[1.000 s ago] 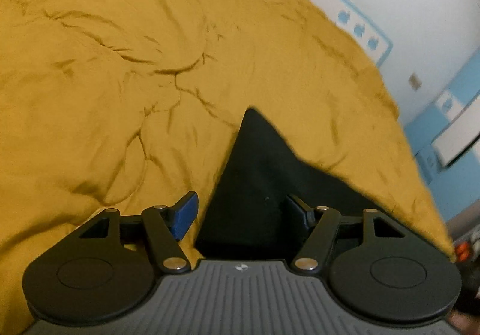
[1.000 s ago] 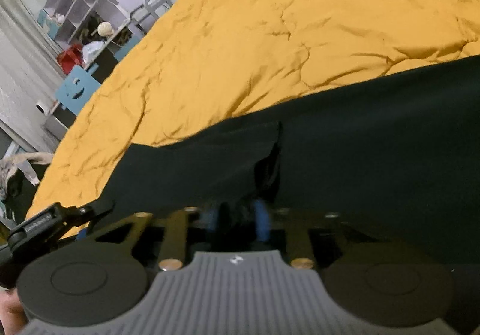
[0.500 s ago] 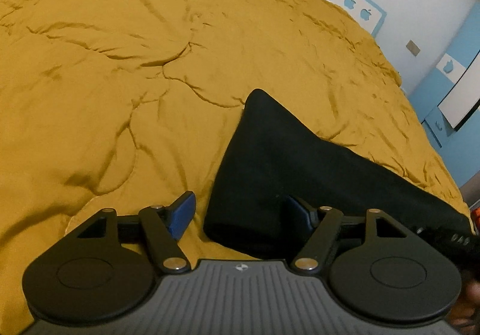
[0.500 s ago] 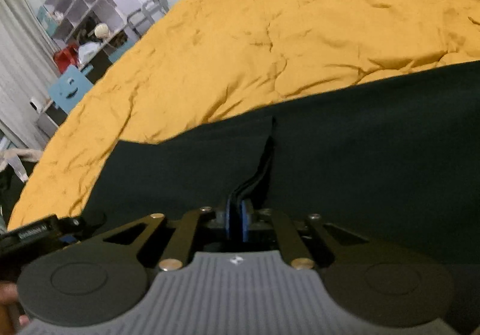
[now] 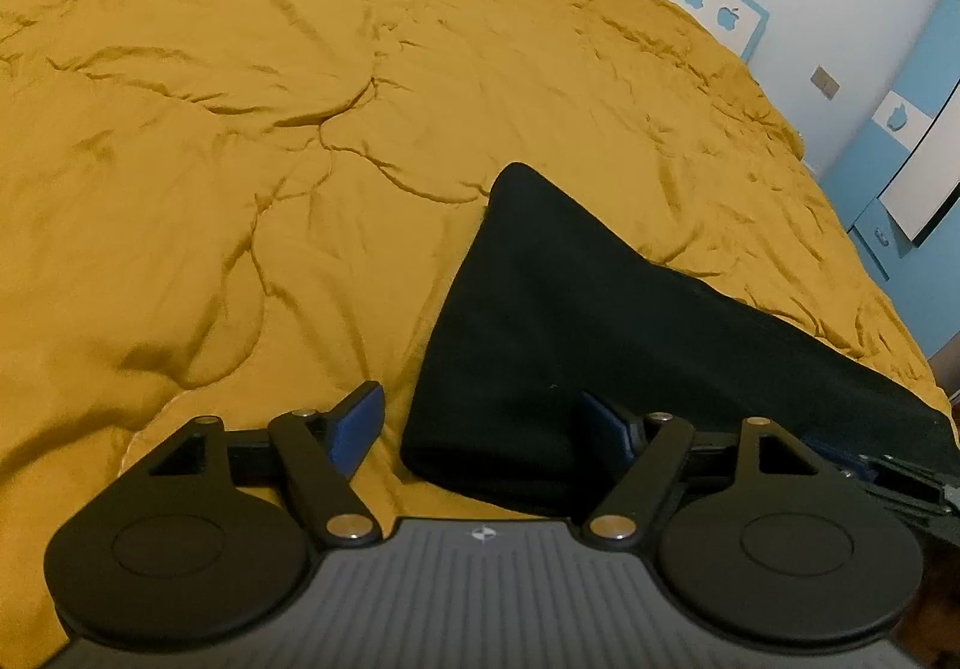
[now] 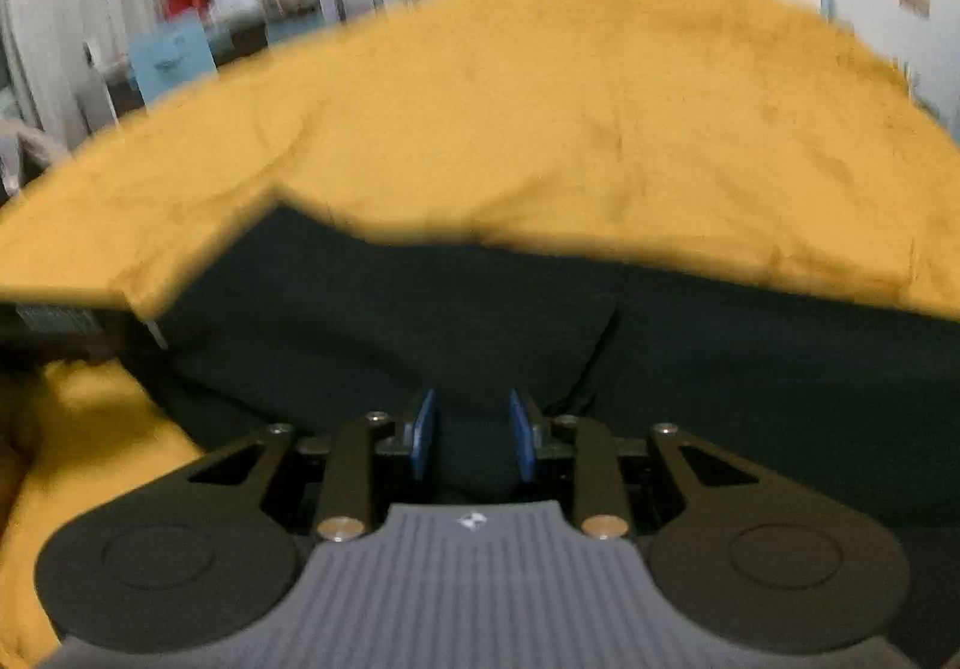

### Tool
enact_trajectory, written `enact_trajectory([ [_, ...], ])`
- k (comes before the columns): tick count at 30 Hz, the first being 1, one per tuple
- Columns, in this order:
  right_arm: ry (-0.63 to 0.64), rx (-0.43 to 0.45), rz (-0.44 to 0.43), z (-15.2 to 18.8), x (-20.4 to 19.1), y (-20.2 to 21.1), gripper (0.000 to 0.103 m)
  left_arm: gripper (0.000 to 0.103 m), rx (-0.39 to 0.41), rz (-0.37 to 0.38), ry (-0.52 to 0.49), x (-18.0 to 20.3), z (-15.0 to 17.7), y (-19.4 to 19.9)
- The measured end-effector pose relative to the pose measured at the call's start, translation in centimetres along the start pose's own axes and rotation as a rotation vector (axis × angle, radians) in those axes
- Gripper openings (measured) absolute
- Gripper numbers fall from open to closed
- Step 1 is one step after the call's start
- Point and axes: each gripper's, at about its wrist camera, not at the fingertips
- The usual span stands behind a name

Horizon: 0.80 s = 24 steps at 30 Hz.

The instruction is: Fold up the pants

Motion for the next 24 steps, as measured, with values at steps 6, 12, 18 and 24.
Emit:
enact_trajectory([
  [6,-0.052,0.004,-0.042,0.3,0.6,0.8,0.022,0.087,0.007,0.004,0.006,-0.3,0.2,0.0],
  [12,-0.082,0.074,-0.045,-0.7,1.3,2.9,0.024,0.073,0.026,-0.025,0.086,-0.8,-0.7,1.3],
  [18,-0.200,0.153,0.056,-0.7,6.0,8.5,0.025,0.073,0.140,-0.060,-0.079,4.4,-0.7,3.8],
  [24,-0.257,0.201,0.261,0.9,13.4,15.0,0.034,0.075,0.120,0.127,-0.279,14.6,1.6,4.1],
])
Point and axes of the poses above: each gripper's, at about its wrist camera, not at the fingertips, and y roughly against the way its jaws point, x to its right, z to its underside, and after that the axes turned 14 degrees about x, right-handed
